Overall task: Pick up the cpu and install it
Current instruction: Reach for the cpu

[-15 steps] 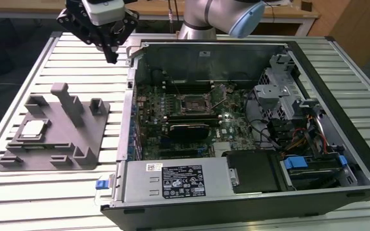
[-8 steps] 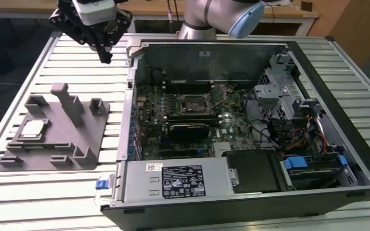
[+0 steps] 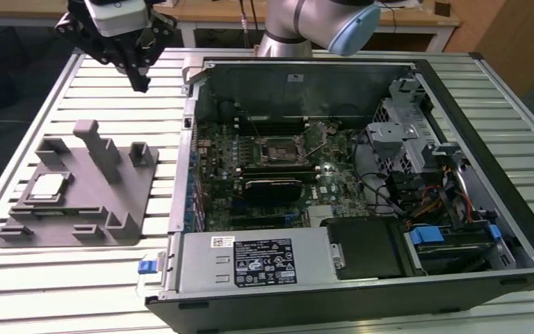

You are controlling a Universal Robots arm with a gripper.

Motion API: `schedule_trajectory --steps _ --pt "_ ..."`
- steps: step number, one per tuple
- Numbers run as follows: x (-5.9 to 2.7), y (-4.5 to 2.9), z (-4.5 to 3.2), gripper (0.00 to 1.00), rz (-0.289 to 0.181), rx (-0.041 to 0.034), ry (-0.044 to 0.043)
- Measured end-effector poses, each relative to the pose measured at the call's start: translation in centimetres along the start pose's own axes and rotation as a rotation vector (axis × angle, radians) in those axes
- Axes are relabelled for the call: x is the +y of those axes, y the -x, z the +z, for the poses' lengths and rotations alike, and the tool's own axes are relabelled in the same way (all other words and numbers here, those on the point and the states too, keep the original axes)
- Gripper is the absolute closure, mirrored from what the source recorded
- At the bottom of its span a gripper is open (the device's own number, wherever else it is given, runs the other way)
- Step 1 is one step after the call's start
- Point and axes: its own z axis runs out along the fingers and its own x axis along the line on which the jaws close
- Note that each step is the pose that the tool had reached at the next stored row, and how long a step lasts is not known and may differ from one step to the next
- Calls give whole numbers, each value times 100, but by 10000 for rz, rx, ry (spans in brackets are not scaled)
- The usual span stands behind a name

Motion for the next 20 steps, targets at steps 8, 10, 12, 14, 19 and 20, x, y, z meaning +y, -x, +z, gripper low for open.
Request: schedule_trajectory --steps 8,10,12,14,19,20 --pt "-13 -167 20 89 0 0 0" --pt "-17 -213 27 89 0 0 0" --pt "-20 -255 33 89 0 0 0" --pt "-24 -294 40 89 1 0 0" --pt "-32 -390 61 89 1 0 0" --pt "-34 -414 67 89 1 0 -1"
